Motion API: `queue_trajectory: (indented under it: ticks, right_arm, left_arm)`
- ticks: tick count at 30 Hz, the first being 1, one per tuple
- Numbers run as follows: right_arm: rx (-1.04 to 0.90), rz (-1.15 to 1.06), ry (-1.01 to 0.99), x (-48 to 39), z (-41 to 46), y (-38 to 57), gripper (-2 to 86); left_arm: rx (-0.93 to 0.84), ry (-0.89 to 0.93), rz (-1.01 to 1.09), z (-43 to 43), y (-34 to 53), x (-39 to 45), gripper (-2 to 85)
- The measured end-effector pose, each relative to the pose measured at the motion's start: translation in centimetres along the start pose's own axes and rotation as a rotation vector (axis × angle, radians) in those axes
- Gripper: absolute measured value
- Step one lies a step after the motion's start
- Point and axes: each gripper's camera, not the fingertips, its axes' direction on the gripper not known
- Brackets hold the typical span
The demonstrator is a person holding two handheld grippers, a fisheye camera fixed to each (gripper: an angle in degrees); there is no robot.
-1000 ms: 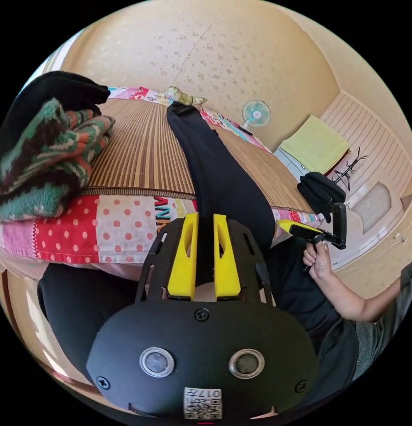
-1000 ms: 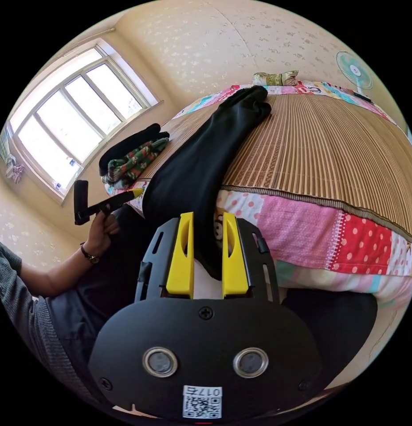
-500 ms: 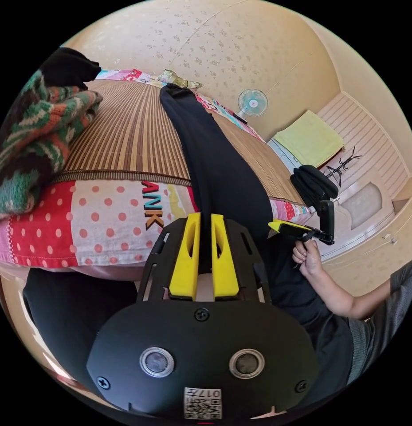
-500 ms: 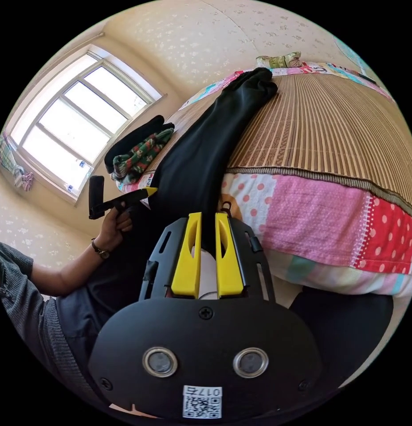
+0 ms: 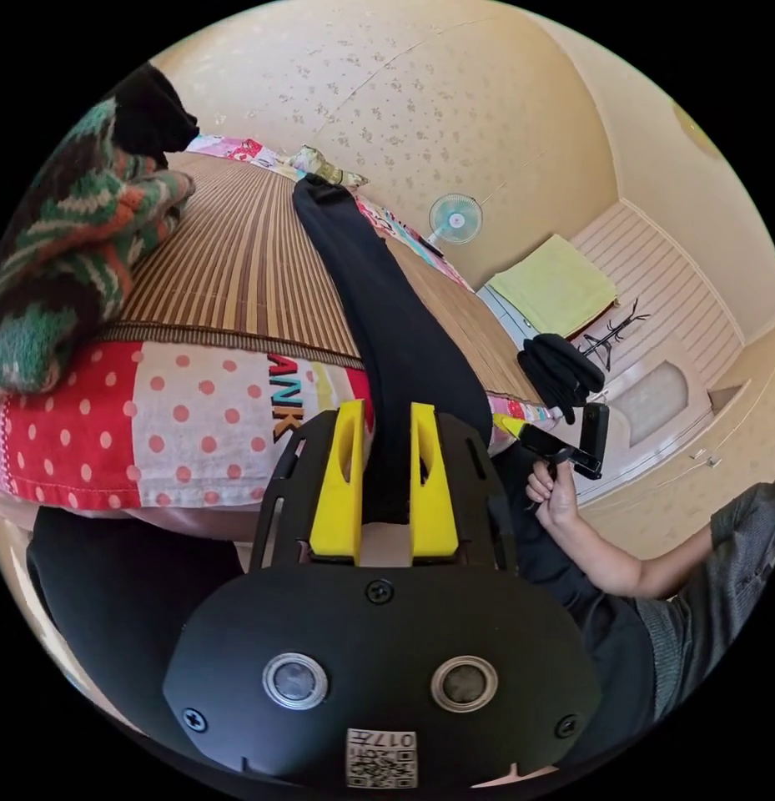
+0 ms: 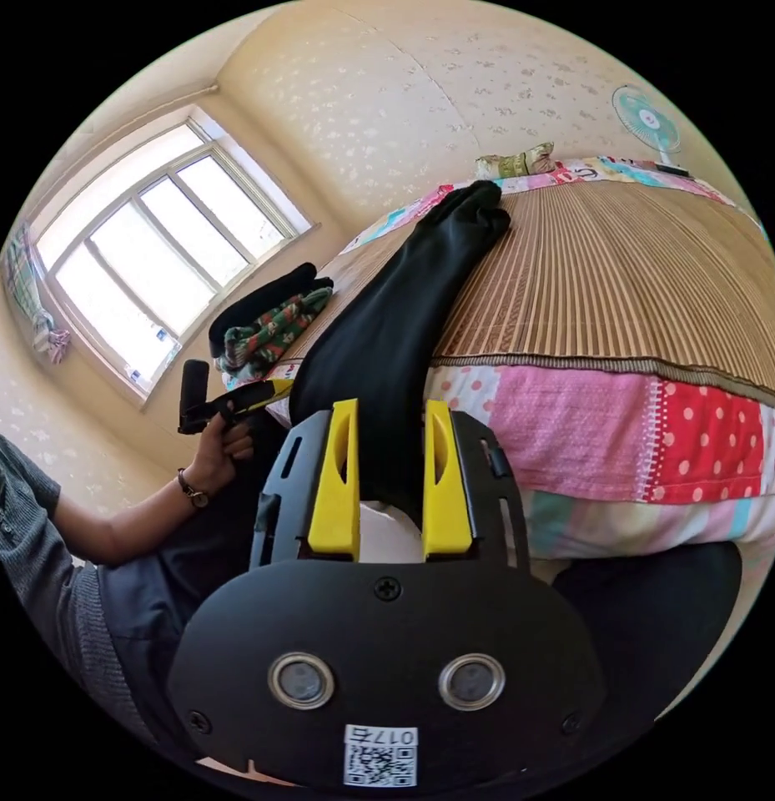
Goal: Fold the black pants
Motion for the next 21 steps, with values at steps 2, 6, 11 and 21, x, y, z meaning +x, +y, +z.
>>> queue_trajectory:
  ticks: [2, 6, 11, 21]
  right_arm:
    - [-0.015, 0.028, -0.002, 0.5, 0.6, -0.1, 9.1]
    - [-0.081, 0.011, 0.052, 0.1, 1.9, -0.4, 4.6]
    - [-0.166, -0.004, 0.063, 0.2, 3.0, -0.8, 3.5]
    - [-0.034, 0.011, 0.119, 0.0, 3.3, -0.5, 7.3]
  left_arm:
    - [0.005, -0.015, -0.002, 0.2, -0.1, -0.1, 7.6]
    - [-0.074, 0.054, 0.036, 1.5, -1.0, -0.2, 4.2]
    - [-0.173, 0.078, 0.117, 3.3, -2.0, 0.8, 3.9]
    - [-0.334, 0.061, 0.242, 7.2, -2.7, 3.6, 4.1]
